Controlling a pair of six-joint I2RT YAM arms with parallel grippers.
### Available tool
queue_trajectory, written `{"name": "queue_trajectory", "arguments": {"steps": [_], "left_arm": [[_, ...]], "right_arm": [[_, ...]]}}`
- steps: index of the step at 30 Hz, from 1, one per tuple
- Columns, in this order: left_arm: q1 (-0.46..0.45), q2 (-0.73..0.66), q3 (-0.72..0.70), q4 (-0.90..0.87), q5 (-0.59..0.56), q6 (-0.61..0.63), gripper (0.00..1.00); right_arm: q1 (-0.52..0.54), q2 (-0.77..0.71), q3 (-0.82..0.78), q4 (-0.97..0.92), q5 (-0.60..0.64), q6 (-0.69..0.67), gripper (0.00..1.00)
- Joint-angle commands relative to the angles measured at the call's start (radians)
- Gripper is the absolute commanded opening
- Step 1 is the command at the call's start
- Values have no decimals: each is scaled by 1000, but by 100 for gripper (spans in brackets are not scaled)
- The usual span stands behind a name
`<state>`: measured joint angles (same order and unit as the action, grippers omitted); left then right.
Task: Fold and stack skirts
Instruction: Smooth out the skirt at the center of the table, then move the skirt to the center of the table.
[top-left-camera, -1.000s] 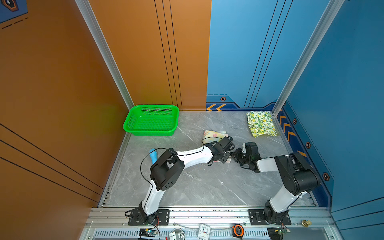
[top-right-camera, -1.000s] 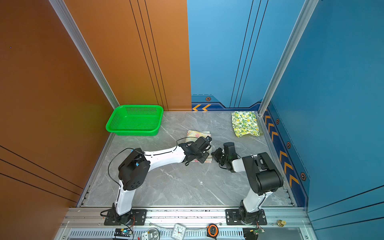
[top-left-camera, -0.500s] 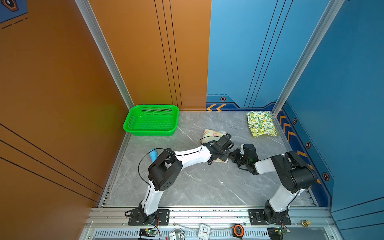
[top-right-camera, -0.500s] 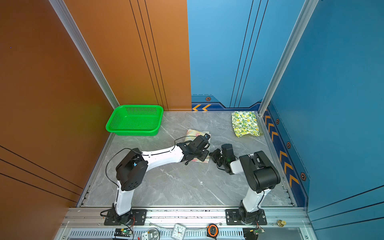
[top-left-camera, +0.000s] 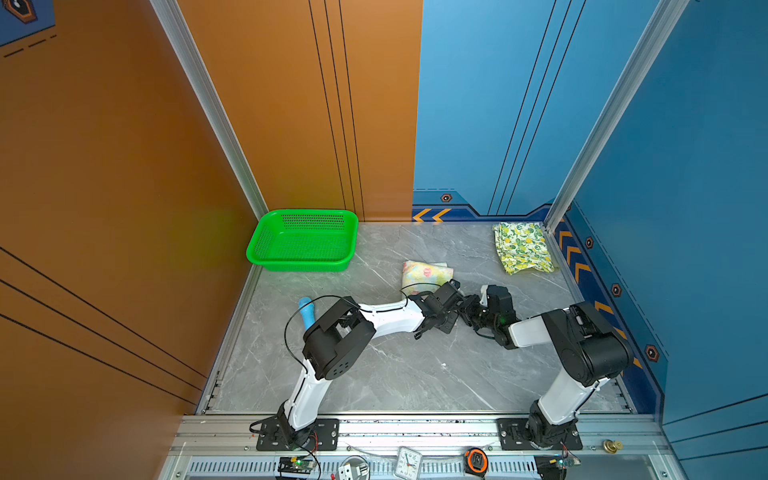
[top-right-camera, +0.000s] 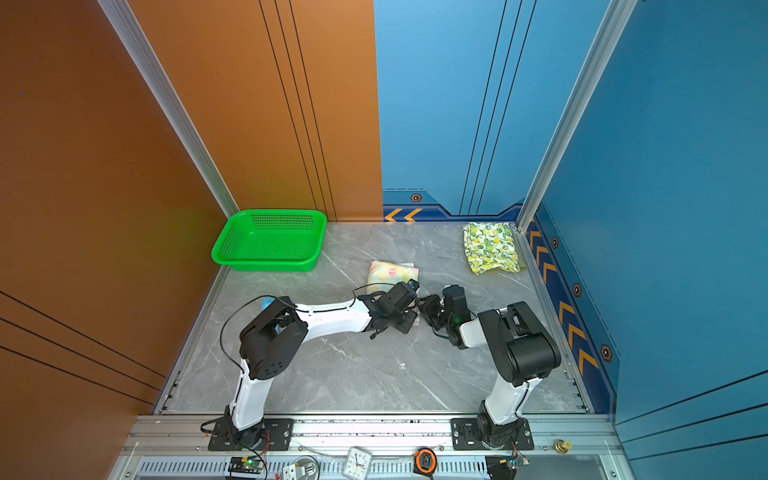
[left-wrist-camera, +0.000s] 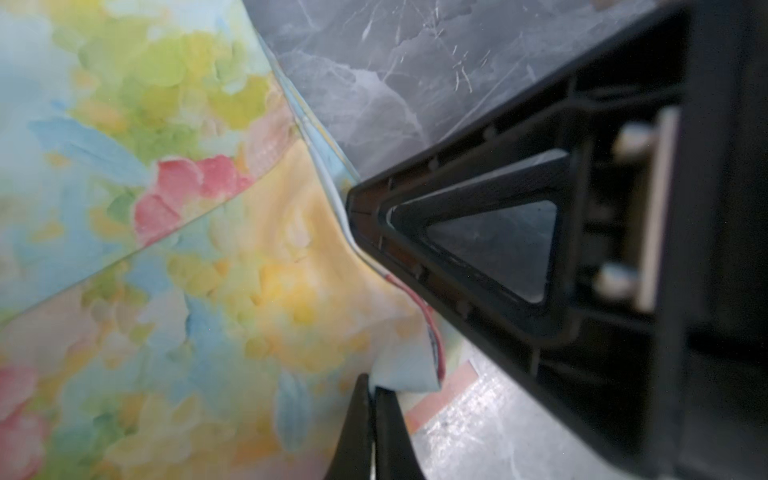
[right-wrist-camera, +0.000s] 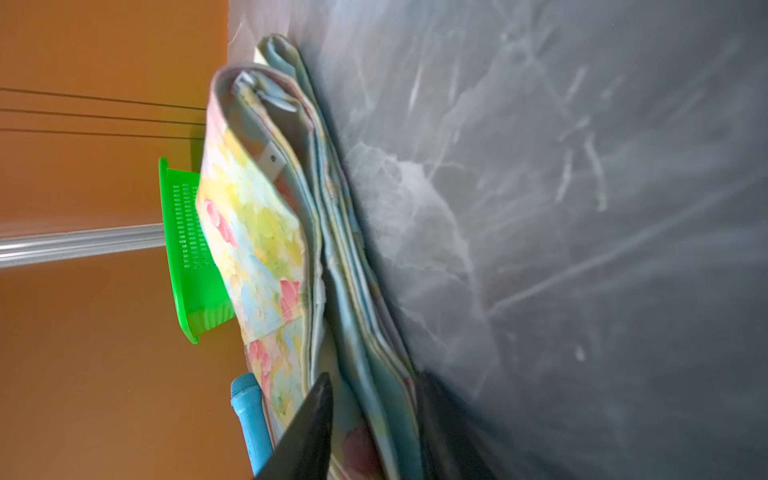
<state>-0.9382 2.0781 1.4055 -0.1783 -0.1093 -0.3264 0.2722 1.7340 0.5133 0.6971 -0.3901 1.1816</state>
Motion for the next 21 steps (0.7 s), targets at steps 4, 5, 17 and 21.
{"name": "queue_trajectory", "arguments": {"steps": [4, 5, 17, 21], "left_arm": [[-12, 3, -32, 38, 40, -23, 1], [-12, 2, -34, 41, 40, -23, 2], [-2, -10, -45, 56, 45, -28, 5], [2, -13, -42, 63, 46, -31, 5]], "right_arm": [[6, 56, -7, -112, 33, -10, 43], [6, 60, -7, -113, 33, -10, 43], [-2, 77, -10, -88, 5, -23, 46], [12, 84, -11, -115, 7, -53, 44]]}}
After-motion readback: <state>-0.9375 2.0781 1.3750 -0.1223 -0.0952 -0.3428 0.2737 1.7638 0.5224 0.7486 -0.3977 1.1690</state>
